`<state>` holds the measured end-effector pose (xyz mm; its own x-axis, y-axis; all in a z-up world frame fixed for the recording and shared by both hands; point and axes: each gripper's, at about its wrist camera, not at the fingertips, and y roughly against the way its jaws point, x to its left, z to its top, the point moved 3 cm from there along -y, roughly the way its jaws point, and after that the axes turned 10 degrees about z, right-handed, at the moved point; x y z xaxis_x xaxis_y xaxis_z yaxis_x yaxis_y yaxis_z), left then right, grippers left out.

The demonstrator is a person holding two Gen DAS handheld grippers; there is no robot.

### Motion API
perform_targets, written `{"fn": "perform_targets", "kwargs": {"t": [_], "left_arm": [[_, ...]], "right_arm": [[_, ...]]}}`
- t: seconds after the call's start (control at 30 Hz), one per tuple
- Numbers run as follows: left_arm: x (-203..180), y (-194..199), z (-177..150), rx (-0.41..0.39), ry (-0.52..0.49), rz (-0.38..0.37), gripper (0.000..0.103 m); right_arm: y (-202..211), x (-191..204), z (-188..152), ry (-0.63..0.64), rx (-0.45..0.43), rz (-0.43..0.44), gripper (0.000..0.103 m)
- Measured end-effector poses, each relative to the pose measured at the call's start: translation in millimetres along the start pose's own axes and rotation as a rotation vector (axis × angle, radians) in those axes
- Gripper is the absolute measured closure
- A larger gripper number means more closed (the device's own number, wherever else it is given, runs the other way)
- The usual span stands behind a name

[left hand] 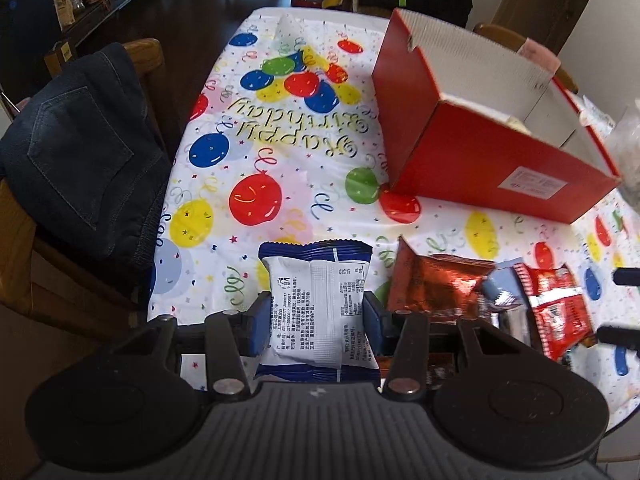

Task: Organize snacks
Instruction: 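Lift both packets and carry them over the red box with both tools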

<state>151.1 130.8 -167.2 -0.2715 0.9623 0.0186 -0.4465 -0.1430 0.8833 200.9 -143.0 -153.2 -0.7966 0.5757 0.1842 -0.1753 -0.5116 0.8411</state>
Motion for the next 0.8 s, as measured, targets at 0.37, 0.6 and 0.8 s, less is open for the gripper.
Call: {"fn": "perform_targets", "kwargs": {"t": [0.37,0.6,0.8], "left_arm": [[-26,35,-7,-0.043,0.056,0.015,0.057],[-37,43,-14,-0.040,0.093,0.038,0.057],[-39,46,-18,-0.029,0.115,0.051,0.057]], "right_arm": [[-43,6,22,0.585,0.304,0.189,0.009],[-70,1,22,0.715,0.412,0.281,0.009],[-80,1,19,0.735,0.440,0.326,0.016]]}}
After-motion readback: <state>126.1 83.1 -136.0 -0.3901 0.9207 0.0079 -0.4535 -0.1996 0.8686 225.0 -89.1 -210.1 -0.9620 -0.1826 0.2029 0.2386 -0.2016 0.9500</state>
